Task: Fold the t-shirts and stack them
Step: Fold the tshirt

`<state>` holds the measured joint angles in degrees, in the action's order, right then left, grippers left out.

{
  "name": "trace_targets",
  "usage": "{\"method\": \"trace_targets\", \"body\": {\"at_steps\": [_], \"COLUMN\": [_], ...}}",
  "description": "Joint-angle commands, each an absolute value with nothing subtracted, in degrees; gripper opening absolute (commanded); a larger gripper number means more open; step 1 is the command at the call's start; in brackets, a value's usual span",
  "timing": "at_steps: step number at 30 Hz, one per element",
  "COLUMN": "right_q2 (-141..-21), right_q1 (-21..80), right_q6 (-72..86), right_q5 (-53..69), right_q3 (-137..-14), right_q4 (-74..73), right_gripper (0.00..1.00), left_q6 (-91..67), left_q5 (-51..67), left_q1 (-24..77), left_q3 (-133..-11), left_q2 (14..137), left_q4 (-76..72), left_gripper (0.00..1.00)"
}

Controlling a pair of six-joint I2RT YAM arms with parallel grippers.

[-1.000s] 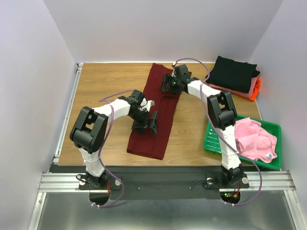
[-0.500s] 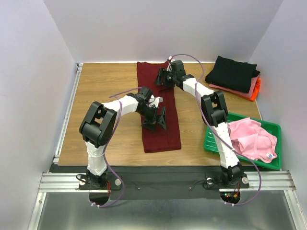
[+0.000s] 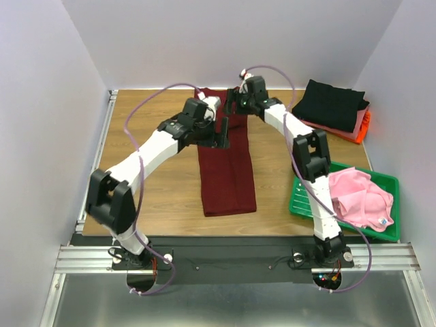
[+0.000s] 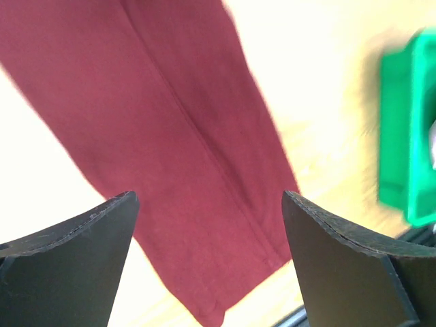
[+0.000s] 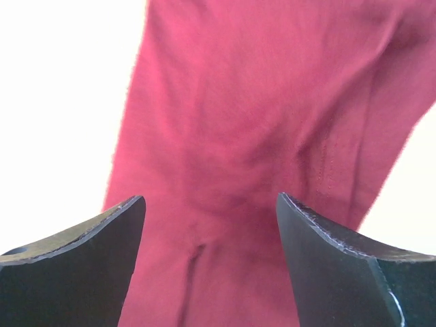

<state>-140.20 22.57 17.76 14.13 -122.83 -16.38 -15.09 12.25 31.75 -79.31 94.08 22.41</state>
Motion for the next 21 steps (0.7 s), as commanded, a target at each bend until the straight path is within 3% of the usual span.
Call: {"method": "trace_targets", "body": {"at_steps": [1,5,13,21], "right_q2": [-122.81,-110.33,-92.75,-87.19], "right_q1": [22.59,22.85,23.99,24.7], "right_q6": [17.22,20.47,23.46,25.13], "right_q5": [13.45,13.71,13.7,17.57], "right_q3": [-117.21,-102.54,-80.0,-67.69], "right_q4": [-14.41,-17.04,-40.41,-49.66], "right_gripper": [0.83,0.83,0.81,0.75], "left_q6": [-14.94,-17.22,-21.62,-21.97], "left_q5": [3.27,2.2,6.15,8.88], "left_q1": [31.64,31.73,31.9,31.99], "left_q3": [-75.87,-70.69,-61.35,-60.47], "left_q2": [86.32,83.06,77.17,78.75], "left_q4": [21.18,25.66,32.86,38.67], "left_gripper": [0.99,0.99,0.98,0.96]}}
